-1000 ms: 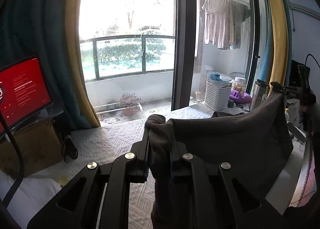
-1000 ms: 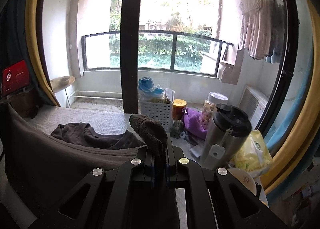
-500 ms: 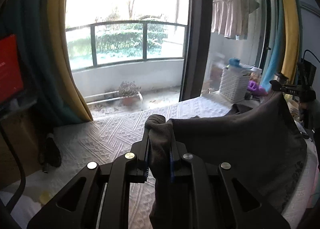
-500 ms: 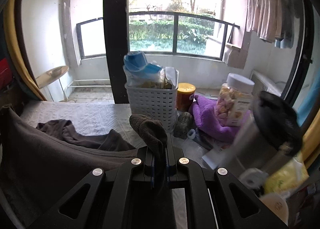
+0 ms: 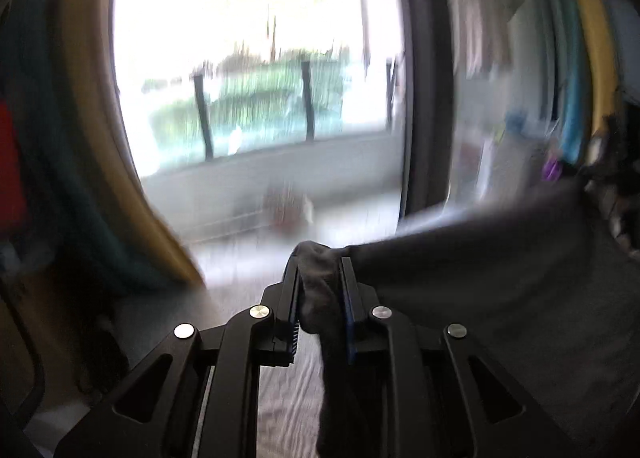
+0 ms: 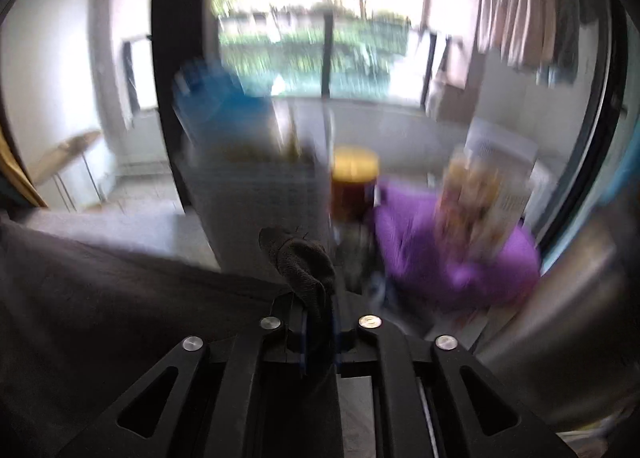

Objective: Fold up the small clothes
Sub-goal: 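Lower the held hem onto the collar with both grippers, then open both grippers and release the folded hem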

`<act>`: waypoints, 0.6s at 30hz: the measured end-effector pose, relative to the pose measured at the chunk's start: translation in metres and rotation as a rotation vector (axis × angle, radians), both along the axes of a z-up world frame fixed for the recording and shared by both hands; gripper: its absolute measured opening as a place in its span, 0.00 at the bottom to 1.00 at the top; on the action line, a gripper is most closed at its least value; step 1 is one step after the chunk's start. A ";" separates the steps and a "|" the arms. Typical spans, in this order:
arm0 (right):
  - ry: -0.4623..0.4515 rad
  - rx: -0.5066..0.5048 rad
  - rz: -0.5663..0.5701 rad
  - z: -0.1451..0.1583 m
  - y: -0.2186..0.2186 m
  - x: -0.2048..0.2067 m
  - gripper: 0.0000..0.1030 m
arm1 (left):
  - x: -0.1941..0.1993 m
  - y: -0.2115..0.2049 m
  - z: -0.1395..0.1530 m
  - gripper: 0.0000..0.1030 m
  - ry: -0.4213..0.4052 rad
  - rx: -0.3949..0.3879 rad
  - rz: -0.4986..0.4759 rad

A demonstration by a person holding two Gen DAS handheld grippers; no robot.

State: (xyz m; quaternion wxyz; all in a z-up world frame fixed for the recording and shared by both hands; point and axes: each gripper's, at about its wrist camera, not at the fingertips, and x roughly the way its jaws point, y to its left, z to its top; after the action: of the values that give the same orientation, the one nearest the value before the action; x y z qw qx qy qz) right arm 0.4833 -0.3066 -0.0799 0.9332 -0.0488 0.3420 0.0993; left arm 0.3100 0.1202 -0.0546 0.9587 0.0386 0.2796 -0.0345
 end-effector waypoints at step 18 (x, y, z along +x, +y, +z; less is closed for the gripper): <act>0.099 -0.048 0.119 -0.015 0.032 -0.013 0.96 | 0.014 0.013 -0.023 0.64 0.227 -0.082 0.068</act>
State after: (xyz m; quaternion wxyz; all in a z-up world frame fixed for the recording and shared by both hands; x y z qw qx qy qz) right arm 0.4698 -0.2746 -0.0952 0.9062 -0.0865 0.3863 0.1488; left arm 0.3235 0.1334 -0.0780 0.9223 -0.0145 0.3858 -0.0176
